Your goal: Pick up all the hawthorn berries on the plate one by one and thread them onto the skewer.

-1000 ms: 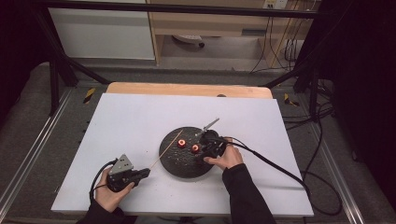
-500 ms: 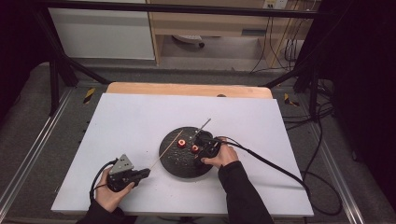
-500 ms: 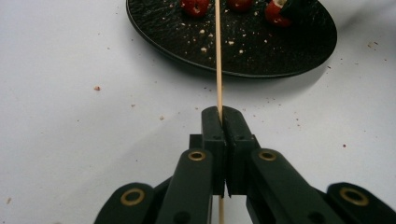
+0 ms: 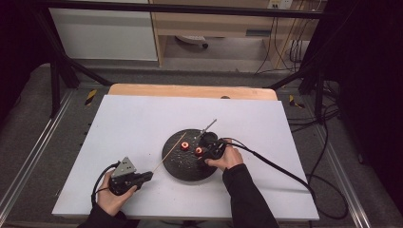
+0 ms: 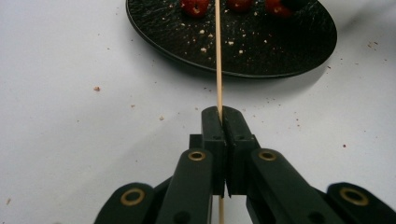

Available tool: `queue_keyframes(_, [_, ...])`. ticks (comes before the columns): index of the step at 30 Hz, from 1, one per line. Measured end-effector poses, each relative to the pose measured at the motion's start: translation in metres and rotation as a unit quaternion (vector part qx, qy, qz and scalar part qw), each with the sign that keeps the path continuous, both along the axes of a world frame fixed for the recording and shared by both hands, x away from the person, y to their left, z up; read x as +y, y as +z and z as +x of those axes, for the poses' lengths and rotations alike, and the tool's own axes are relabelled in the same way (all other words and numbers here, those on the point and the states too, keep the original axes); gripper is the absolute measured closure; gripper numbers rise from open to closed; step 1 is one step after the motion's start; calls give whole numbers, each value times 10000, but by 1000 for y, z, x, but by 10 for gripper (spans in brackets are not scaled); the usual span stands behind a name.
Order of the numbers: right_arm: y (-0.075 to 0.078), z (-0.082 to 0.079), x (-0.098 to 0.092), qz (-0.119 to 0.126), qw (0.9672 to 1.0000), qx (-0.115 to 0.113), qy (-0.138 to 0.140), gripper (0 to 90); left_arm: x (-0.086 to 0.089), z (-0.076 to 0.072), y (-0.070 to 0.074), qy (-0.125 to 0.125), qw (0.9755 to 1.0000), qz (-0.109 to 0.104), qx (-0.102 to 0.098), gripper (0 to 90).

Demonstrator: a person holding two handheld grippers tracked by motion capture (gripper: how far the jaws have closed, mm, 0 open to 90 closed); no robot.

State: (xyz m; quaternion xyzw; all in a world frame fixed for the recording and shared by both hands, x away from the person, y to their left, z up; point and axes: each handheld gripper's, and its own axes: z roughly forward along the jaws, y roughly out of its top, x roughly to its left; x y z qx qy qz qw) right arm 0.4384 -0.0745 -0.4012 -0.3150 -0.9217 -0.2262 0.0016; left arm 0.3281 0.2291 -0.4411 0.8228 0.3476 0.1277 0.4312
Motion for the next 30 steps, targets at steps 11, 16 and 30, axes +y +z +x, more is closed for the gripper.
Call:
queue_keyframes(11, [13, -10, -19, 550, 9973, -362, -309, 605, -1, -1, 1, 33, 10000, -16, -55, 884])
queue_keyframes(16, [14, -16, -29, 939, 9930, -552, -460, 605, -3, -2, 1, 30, 10000, -19, -82, 884])
queue_keyframes(30, [4, -38, -46, 2429, 9599, -975, -1004, 606, -6, -4, 0, 89, 9997, -96, -207, 883])
